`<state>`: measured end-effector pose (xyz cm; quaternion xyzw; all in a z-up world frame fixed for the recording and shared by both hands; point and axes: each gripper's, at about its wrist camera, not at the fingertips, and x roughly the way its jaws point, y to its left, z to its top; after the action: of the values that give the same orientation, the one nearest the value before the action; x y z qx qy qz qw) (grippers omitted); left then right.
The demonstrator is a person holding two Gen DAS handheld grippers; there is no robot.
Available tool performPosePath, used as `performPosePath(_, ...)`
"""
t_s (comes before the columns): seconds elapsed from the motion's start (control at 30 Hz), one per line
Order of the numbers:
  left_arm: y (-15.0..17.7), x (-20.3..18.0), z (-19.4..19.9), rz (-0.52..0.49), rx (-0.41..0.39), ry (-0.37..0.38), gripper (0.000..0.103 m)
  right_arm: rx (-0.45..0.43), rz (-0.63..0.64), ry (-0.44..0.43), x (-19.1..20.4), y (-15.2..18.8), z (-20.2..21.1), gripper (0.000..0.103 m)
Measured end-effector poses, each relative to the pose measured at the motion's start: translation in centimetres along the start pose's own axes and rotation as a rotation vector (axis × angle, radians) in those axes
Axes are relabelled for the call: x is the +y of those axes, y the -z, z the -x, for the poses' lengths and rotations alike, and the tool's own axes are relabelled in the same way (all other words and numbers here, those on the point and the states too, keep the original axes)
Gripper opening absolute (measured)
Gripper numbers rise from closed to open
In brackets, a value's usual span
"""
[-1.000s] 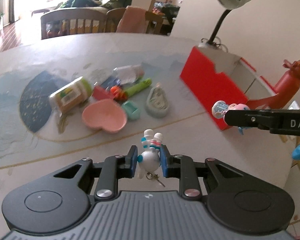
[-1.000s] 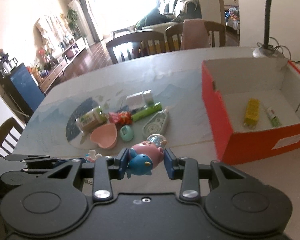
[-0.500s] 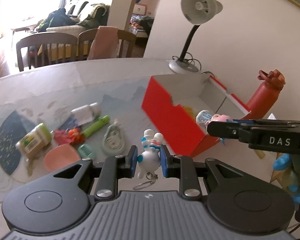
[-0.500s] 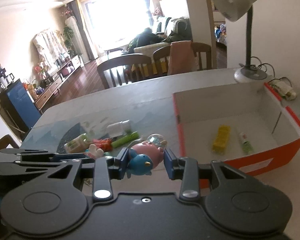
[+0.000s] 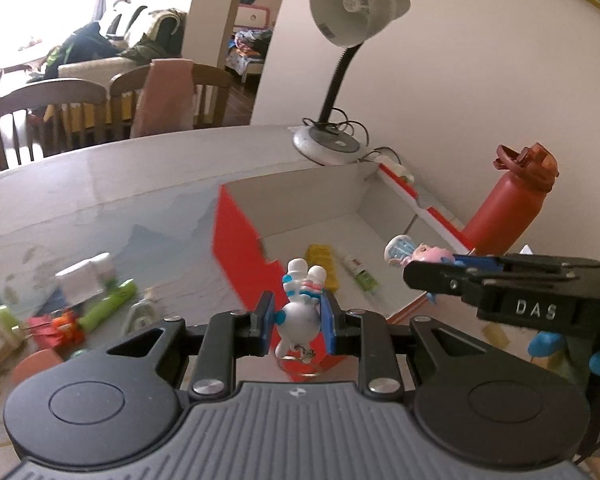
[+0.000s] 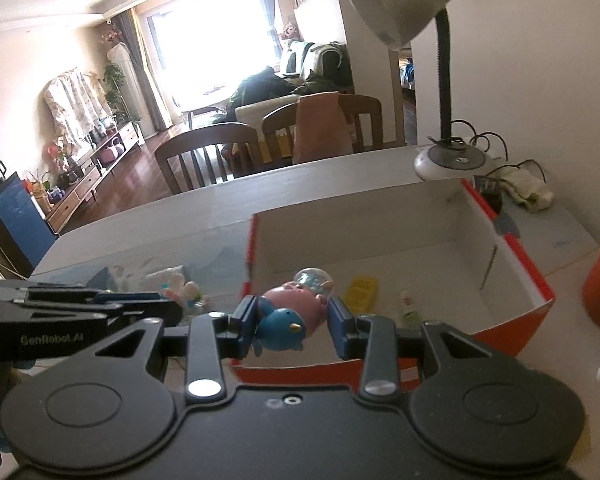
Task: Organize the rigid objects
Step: 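Carry the bunny keychain and pig figure into the red box with both tools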
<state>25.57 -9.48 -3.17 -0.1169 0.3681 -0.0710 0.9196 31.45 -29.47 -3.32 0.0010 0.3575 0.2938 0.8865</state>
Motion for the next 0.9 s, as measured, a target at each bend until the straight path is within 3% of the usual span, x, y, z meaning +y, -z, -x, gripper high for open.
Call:
performPosePath(0.33,-3.1,-3.2,-6.8,-0.019,0.048,-0.014,0.024,0.023,0.008,0.05,-5.5,-1.3,-2.6,0.036)
performPosePath(0.63,-5.3,-3.8,-13.0,-0.039,0.106,-0.12,0.024,0.08,0.041,0.082,-9.2,-1.6,-6.7,0.036)
performPosePath(0.9,-5.9,-4.2,-17.7,-0.093,0.181,-0.202,0.024,0.173,0.116,0.085,-10.0,-1.0,-10.5,0.036)
